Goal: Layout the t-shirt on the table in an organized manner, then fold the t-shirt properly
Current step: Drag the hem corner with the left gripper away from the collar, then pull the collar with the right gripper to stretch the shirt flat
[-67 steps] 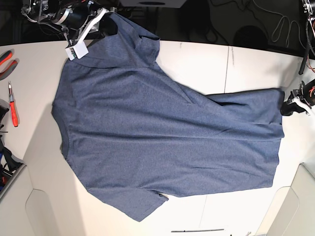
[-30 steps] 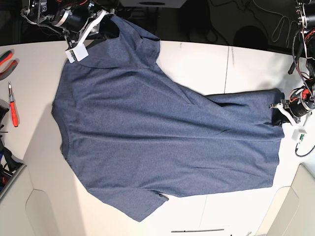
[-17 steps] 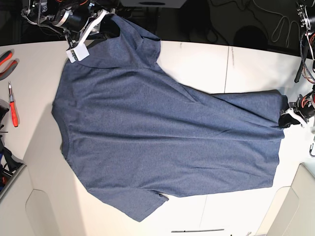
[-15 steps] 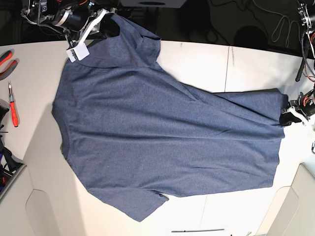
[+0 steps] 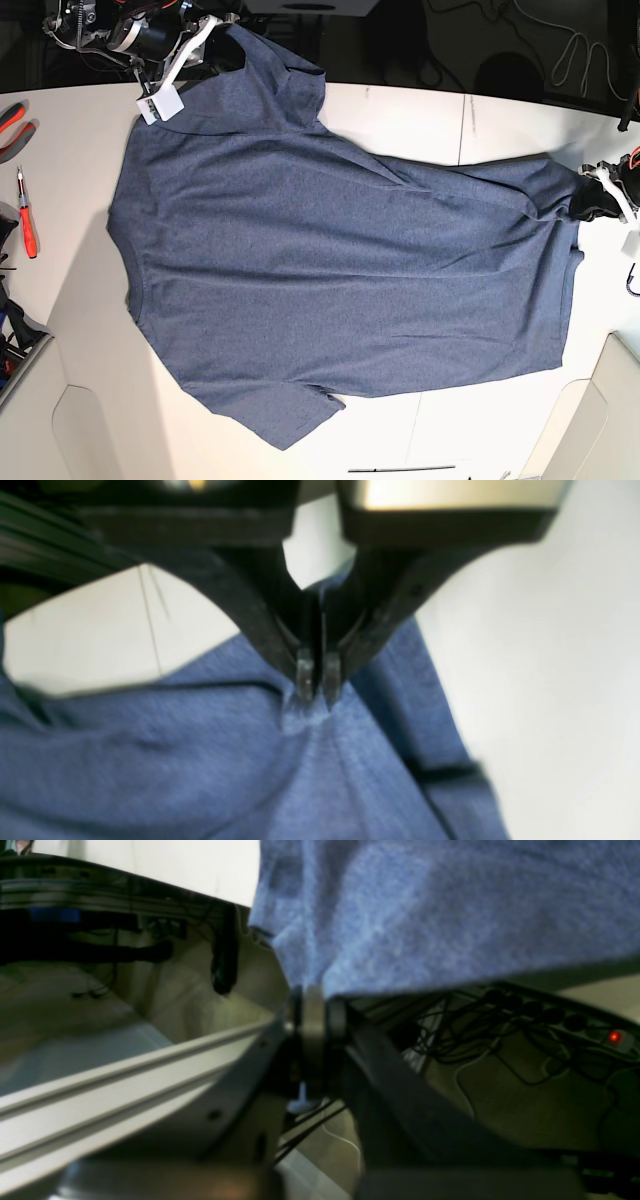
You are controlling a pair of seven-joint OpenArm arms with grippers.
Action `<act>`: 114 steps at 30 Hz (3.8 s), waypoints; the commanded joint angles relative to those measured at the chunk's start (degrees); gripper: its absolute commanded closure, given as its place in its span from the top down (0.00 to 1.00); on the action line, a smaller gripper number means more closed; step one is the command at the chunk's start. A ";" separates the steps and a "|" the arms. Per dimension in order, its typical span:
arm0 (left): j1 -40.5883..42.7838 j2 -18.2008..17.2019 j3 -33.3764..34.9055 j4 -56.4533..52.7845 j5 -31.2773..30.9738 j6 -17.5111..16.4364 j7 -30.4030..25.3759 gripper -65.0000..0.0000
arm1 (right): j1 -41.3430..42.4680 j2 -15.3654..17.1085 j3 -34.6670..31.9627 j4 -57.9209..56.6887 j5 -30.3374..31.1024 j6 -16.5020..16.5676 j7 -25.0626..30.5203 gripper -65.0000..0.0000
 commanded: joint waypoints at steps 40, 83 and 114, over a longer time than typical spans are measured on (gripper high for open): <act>7.58 -0.83 -6.34 2.03 9.38 -0.54 -3.87 0.00 | -0.33 0.15 0.17 1.05 1.07 0.66 0.31 0.00; 14.27 -0.81 -10.29 4.31 -7.02 -0.54 15.28 0.00 | -7.28 0.13 0.48 20.28 5.14 2.64 -0.79 0.40; 14.12 -0.81 -10.29 4.31 -6.78 -0.54 13.18 0.00 | 8.28 0.13 25.77 -13.18 3.63 -1.09 13.00 0.40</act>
